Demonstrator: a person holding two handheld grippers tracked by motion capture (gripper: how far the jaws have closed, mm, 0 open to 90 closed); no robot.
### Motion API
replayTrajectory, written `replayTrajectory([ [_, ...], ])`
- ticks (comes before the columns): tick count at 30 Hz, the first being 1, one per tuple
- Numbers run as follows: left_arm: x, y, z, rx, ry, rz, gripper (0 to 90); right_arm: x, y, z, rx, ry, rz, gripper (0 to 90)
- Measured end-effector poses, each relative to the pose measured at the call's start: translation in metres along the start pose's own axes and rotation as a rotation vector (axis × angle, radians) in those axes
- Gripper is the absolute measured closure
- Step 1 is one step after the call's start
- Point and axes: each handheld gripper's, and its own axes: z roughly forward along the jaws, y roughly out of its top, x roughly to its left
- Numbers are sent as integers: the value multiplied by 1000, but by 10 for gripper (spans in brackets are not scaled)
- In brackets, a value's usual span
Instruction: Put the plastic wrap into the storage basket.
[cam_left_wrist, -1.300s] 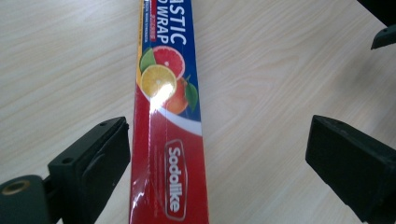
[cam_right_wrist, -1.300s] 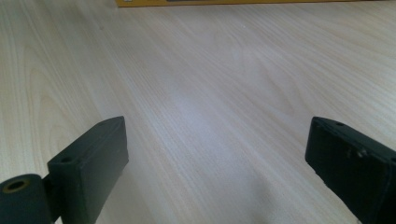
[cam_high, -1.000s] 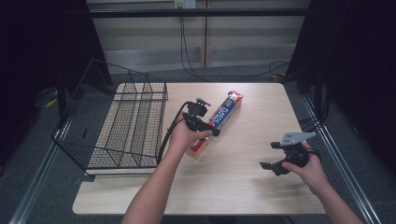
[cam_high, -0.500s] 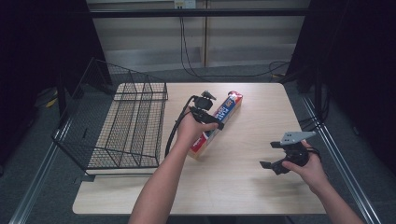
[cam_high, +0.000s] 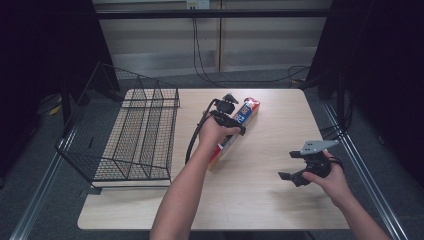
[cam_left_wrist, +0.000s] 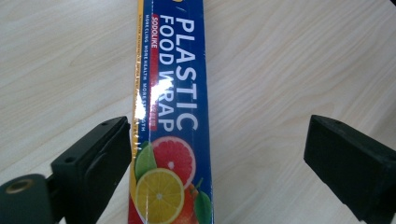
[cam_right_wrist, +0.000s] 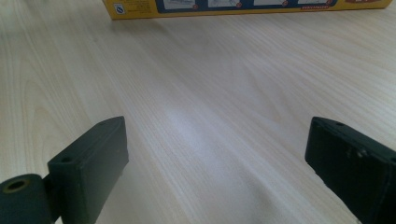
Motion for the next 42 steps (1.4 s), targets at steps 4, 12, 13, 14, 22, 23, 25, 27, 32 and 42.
replayTrajectory([
  [4, 2, 3, 4, 13, -14, 3, 126, 1, 0, 0, 4, -2, 0, 60],
  [12, 5, 5, 12, 54, 33, 35, 182, 0, 1, 0, -4, -1, -3, 60],
  [13, 5, 5, 13, 53, 31, 37, 182, 0, 1, 0, -3, 0, -3, 60],
  [14, 5, 5, 15, 53, 35, 29, 184, 1, 2, 0, -3, 5, -3, 60],
  [22, 10, 6, 22, 31, 53, -13, 174, 1, 3, -1, -11, 10, -2, 60],
  [23, 10, 7, 22, 46, 51, -11, 176, 0, 2, -1, -12, 10, 5, 60],
  [25, 12, 6, 24, 57, 60, 8, 177, 0, 2, -1, -14, 9, 7, 60],
  [27, 12, 6, 27, 56, 48, 4, 180, -1, 2, -1, -15, 8, 4, 60],
  [32, 11, 6, 33, 65, 48, -3, 181, 0, 3, 0, -19, 11, -2, 60],
  [42, 17, 4, 43, 81, 52, -8, 220, 0, 3, 0, -15, 14, 1, 62],
])
